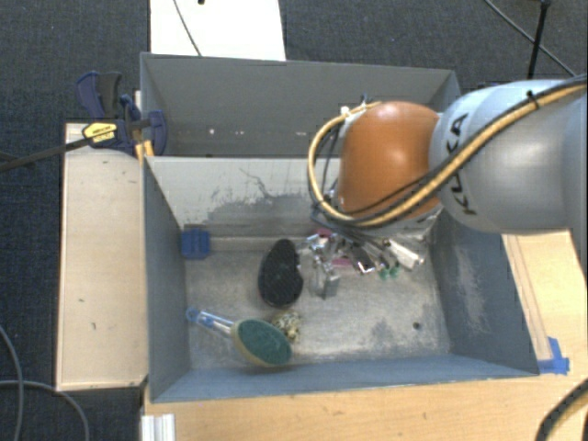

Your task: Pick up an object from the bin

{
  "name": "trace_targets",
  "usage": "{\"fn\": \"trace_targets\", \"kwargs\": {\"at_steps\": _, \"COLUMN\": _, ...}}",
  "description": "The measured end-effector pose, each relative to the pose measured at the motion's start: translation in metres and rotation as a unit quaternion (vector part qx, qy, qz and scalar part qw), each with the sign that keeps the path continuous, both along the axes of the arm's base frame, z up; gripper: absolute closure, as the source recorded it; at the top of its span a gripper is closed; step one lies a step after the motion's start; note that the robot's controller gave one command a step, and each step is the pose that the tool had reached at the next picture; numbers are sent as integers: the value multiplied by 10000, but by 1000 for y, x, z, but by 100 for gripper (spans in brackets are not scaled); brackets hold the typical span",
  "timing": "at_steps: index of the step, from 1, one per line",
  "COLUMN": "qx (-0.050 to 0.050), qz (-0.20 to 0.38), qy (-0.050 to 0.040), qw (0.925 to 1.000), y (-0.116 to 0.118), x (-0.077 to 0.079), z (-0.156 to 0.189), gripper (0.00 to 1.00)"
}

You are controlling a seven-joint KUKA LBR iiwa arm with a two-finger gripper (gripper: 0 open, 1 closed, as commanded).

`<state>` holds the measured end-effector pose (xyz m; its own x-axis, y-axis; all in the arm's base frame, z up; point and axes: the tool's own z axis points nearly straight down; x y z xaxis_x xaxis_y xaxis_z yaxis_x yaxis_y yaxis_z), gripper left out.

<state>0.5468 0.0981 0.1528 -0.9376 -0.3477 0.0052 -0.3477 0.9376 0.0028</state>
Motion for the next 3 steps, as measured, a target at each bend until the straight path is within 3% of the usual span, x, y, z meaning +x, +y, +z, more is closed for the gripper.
{"fn": "trace_targets", "kwargs": {"at_steps": 1, "qx": 8, "qz": 593, "qy": -85, "qw": 9982, "y": 14, "x": 37, "z": 68, "gripper": 100}}
{"fn": "trace_targets", "kwargs": {"at_steps": 2, "qx": 13, "qz": 431, "qy": -3, "qw": 9991, "y": 81, "x": 22, "z": -34, "gripper": 100}}
{"fn": "trace_targets", "kwargs": {"at_steps": 3, "qx": 8, "qz": 395, "qy": -45, "qw": 9992, "y": 78, "x": 25, "z": -29, "gripper": 0}}
